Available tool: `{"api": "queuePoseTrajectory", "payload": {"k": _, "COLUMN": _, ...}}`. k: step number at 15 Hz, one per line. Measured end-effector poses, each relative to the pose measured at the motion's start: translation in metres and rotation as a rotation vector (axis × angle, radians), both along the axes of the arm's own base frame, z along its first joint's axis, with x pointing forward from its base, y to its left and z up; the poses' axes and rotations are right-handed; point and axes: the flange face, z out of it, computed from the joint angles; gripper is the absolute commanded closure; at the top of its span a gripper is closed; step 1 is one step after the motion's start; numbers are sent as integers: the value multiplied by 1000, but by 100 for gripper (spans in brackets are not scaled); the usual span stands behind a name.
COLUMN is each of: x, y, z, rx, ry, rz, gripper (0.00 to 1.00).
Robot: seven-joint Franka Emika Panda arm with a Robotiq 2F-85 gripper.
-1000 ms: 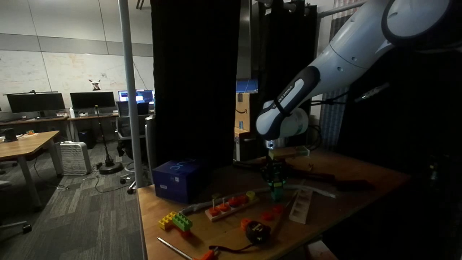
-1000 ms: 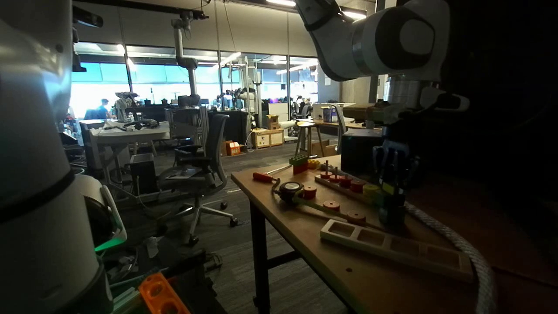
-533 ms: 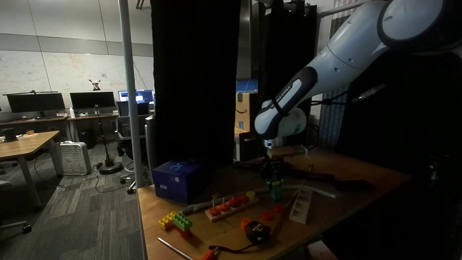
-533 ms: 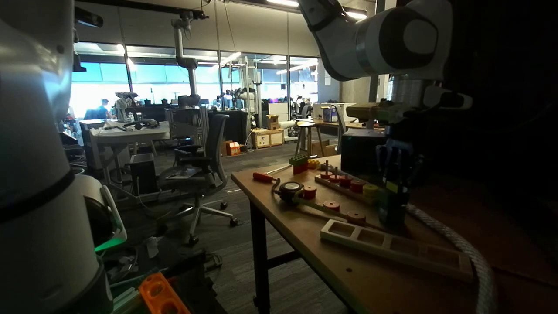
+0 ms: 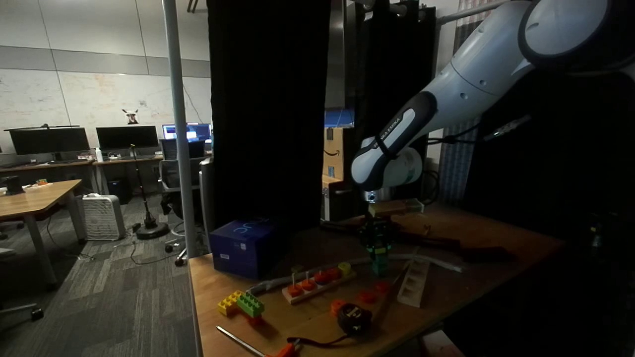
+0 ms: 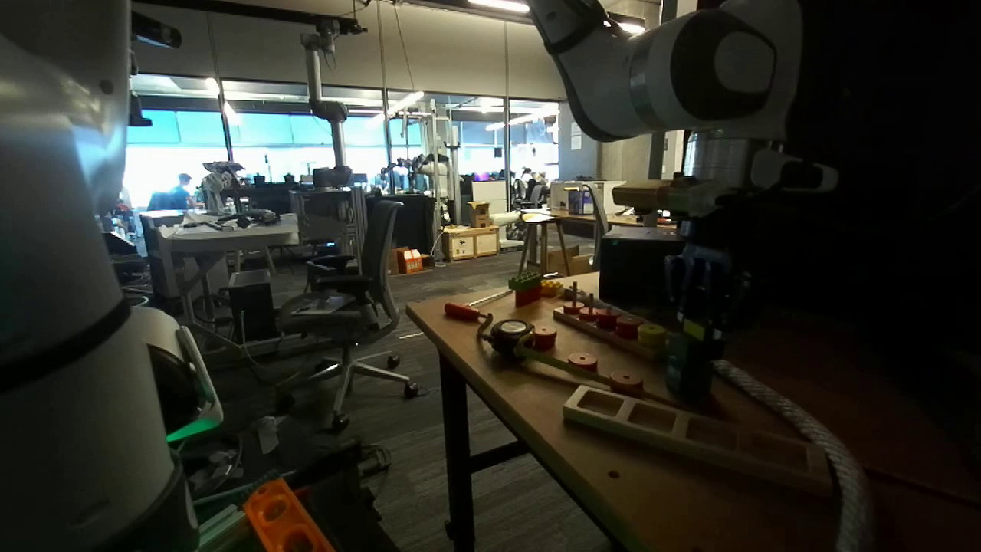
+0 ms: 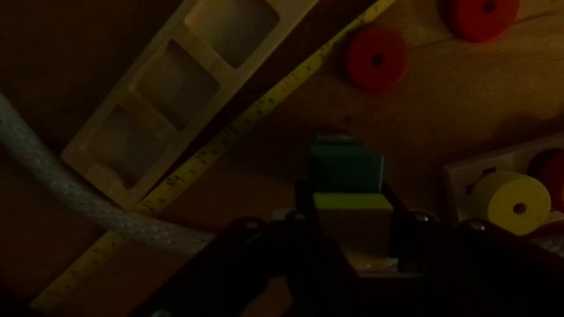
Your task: Stack two green square blocks and the yellow square block together respectively
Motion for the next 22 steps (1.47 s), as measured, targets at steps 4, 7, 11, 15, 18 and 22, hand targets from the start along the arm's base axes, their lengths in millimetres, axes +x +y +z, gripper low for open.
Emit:
{"api": "queuePoseTrajectory", "payload": {"k": 4, "x": 0, "y": -1, "z": 0, "rx": 0, "ry": 0, "rz": 2, "gripper": 78}}
{"api": "queuePoseTrajectory", "payload": {"k": 7, "x": 0, "y": -1, "z": 0, "rx": 1, "ry": 1, "rz": 5, "gripper": 44}}
{"api": "queuePoseTrajectory", "payload": {"k": 11, "x": -1, "y": -2, "z": -1, "rx": 2, "ry": 3, "rz": 4, "gripper": 17}}
{"api": "queuePoseTrajectory", "payload": {"k": 15, "x": -1, "y": -2, "z": -4, "rx": 6, "ry": 9, "rz": -1, "gripper": 0}}
{"api": "queuePoseTrajectory", "payload": {"k": 18, "x": -2, "y": -3, "z": -7, "rx": 12, "ry": 11, "rz": -9, "gripper": 0}}
{"api": "queuePoseTrajectory", "payload": {"k": 22, "x": -2, "y": -5, "z": -8, "rx": 15, "ry": 14, "rz": -14, "gripper": 0}}
